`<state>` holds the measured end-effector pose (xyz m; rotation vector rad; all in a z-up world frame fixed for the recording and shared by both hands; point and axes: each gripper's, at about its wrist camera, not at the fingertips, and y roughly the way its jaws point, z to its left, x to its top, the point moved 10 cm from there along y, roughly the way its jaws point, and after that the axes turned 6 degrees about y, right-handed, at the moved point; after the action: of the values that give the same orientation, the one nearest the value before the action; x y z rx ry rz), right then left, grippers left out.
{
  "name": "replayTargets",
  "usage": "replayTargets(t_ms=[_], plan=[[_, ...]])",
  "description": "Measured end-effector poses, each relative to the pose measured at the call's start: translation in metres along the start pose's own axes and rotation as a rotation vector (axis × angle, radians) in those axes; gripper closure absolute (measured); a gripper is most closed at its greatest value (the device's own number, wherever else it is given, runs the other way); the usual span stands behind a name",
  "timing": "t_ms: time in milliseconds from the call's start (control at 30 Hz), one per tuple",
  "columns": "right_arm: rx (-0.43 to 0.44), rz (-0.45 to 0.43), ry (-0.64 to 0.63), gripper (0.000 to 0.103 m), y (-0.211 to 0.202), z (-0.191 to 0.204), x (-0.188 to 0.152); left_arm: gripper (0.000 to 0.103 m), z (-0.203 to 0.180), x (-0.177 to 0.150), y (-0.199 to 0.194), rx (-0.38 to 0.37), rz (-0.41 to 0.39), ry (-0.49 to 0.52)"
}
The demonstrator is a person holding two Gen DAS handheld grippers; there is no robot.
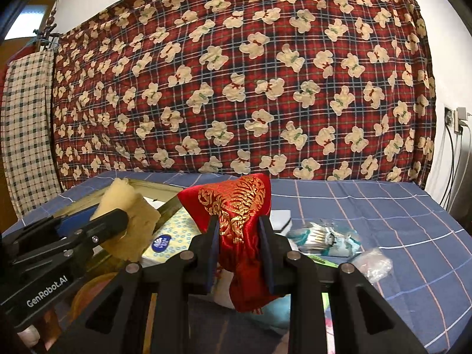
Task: Organize soft objects
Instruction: 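Lift the sponge and red pouch and carry both toward the gold tin tray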
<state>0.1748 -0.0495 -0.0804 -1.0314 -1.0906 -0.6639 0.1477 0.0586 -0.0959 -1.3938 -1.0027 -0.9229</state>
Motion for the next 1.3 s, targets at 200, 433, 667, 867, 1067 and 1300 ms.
replayTargets(t_ms=[200, 433, 667, 867, 1067, 1300], plan=[[0.019, 0.0, -0.016, 0.075, 0.002, 0.011, 0.0, 0.071, 0.008, -0.001, -0.001, 0.004, 0.004, -0.017], [0.024, 0.003, -0.026, 0.075, 0.003, 0.018, -0.002, 0.071, 0.016, -0.002, -0.002, 0.016, 0.004, -0.023], [0.052, 0.032, -0.06, 0.075, 0.004, 0.032, -0.003, 0.071, 0.031, -0.004, -0.007, 0.018, 0.022, -0.03], [0.123, 0.052, -0.057, 0.075, 0.003, 0.05, 0.023, 0.071, 0.048, 0.01, -0.015, 0.003, 0.041, -0.047], [0.215, 0.128, -0.052, 0.075, 0.019, 0.083, 0.042, 0.071, 0.082, 0.024, -0.016, 0.022, 0.077, -0.058], [0.268, 0.208, -0.088, 0.075, 0.05, 0.125, 0.051, 0.072, 0.123, 0.02, 0.004, 0.069, 0.171, -0.063]])
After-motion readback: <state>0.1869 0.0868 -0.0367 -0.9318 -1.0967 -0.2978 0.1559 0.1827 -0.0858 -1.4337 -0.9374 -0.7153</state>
